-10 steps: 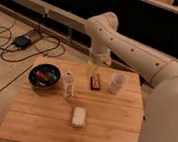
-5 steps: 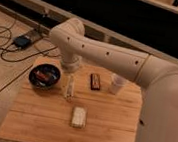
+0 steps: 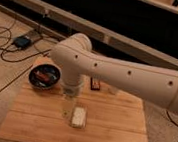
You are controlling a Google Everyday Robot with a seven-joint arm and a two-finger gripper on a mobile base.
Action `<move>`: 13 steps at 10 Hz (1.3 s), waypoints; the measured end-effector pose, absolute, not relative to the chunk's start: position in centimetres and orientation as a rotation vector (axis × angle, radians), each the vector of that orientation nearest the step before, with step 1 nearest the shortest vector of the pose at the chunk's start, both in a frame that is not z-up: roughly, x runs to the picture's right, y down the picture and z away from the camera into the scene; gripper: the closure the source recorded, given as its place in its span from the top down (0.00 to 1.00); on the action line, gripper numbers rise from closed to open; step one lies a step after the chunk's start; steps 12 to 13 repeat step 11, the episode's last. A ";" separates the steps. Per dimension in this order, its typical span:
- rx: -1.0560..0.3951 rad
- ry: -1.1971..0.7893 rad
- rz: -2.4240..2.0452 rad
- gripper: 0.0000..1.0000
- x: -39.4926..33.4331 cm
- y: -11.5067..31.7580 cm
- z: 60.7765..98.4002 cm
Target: Move the arm in a circular motion
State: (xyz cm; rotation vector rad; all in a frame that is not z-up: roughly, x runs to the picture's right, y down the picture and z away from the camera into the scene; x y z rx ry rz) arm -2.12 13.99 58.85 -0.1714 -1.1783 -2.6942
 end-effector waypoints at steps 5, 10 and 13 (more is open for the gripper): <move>-0.383 -1.049 -2.456 0.80 10.8 12.0 61.2; -0.447 -0.931 -2.321 0.80 14.2 8.5 64.5; -0.448 -0.930 -2.321 0.80 14.2 8.5 64.5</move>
